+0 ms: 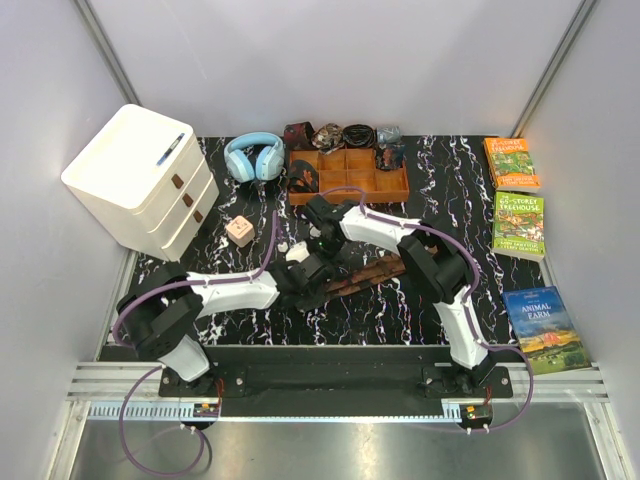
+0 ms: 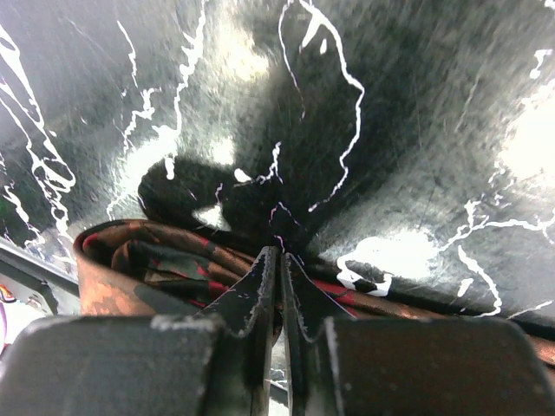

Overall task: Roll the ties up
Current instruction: Roll the tie at the center of the board.

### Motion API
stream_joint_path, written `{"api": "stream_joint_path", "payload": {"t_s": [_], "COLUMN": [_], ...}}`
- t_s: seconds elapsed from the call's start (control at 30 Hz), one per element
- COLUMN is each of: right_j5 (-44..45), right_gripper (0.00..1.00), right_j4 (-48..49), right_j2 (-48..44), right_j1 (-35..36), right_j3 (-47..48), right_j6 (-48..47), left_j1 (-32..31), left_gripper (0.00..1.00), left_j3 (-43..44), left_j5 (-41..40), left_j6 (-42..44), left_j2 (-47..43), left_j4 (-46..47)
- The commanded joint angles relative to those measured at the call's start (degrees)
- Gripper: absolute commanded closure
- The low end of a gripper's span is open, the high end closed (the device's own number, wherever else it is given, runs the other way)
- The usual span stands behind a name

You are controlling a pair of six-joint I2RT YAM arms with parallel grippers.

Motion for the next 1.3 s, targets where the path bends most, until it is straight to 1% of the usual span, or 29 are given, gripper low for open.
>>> {"api": "stream_joint_path", "payload": {"t_s": [0.0, 0.13, 0.27, 0.47, 0.6, 0.63, 0.67, 0.73, 0.77, 0.83, 0.87, 0.93, 0.97, 1.0, 1.03, 1.07, 1.13, 1.17, 1.27], "right_j5": [-1.7, -3.19, -1.71, -0.39, 1.64, 1.9, 2.6, 3.31, 3.92, 4.54, 4.54, 3.75, 2.36, 1.65, 0.42, -0.03, -0.99, -1.17, -1.35], "right_gripper": [0.87, 0.87, 0.85, 0.85, 0.85, 0.85, 0.85, 0.85, 0.85, 0.85, 0.85, 0.85, 0.85, 0.85, 0.85, 0.85, 0.85, 0.85, 0.86], "right_j4": [-2.57, -2.57, -2.84, -3.45, -6.25, -6.53, -6.96, -8.28, -8.72, -9.43, -9.43, -9.25, -9.08, -8.47, -7.94, -7.24, -7.14, -7.49, -8.63], "right_j2": [-2.42, -2.95, -1.99, 1.79, 3.46, 3.64, 3.64, 3.47, 3.38, 2.33, 2.06, 0.83, 0.65, 0.13, 0.12, 0.21, 1.09, 2.31, 5.12], "right_j1": [0.71, 0.71, 0.27, -3.24, -4.74, -5.0, -5.09, -5.18, -5.35, -5.44, -5.44, -5.45, -5.53, -5.53, -5.45, -5.36, -5.36, -5.18, -4.74], "right_j3": [-3.07, -3.6, -2.38, 3.59, 7.11, 7.81, 8.87, 10.19, 11.33, 12.39, 13.17, 14.58, 15.02, 15.29, 15.64, 15.99, 17.39, 17.92, 20.03], "right_j6": [-0.11, 0.77, 1.03, 0.33, -1.51, -2.12, -2.48, -2.92, -3.01, -2.84, -2.57, -1.87, -1.69, -1.0, -0.9, -0.47, -0.29, -0.37, -0.72], "left_j1": [0.36, 0.18, -0.96, -6.05, -8.86, -9.22, -9.66, -10.8, -11.5, -13.17, -13.61, -14.32, -14.32, -14.23, -14.23, -13.54, -13.18, -13.09, -13.09], "left_gripper": [0.99, 1.0, 0.99, 0.92, 0.9, 0.88, 0.85, 0.83, 0.8, 0.76, 0.75, 0.74, 0.73, 0.69, 0.68, 0.68, 0.73, 0.75, 0.86], "left_j3": [-2.27, -2.45, -2.01, 0.19, 0.1, -0.07, -0.08, 0.53, 0.97, 3.08, 3.87, 5.46, 5.29, 3.98, 2.84, 0.39, -2.35, -5.15, -8.59], "left_j5": [-3.18, -3.44, -3.44, -4.76, -5.63, -5.9, -6.25, -7.57, -8.09, -10.03, -10.47, -12.66, -13.8, -14.33, -14.6, -14.6, -14.69, -15.04, -14.25], "left_j6": [1.14, 1.14, 1.23, -0.43, -2.89, -3.16, -3.42, -3.78, -3.78, -3.52, -3.43, -4.57, -5.18, -6.23, -6.5, -7.29, -8.34, -10.0, -10.38], "left_j2": [1.43, 1.43, 1.26, -0.67, -2.6, -3.57, -4.19, -6.29, -7.0, -9.11, -9.81, -13.05, -14.81, -19.18, -21.57, -25.94, -29.92, -32.64, -33.64], "left_j4": [-1.14, -0.97, -1.05, -4.3, -6.41, -6.76, -8.07, -9.66, -11.67, -14.4, -18.68, -23.53, -27.38, -28.81, -29.87, -30.32, -30.76, -30.59, -27.78]}}
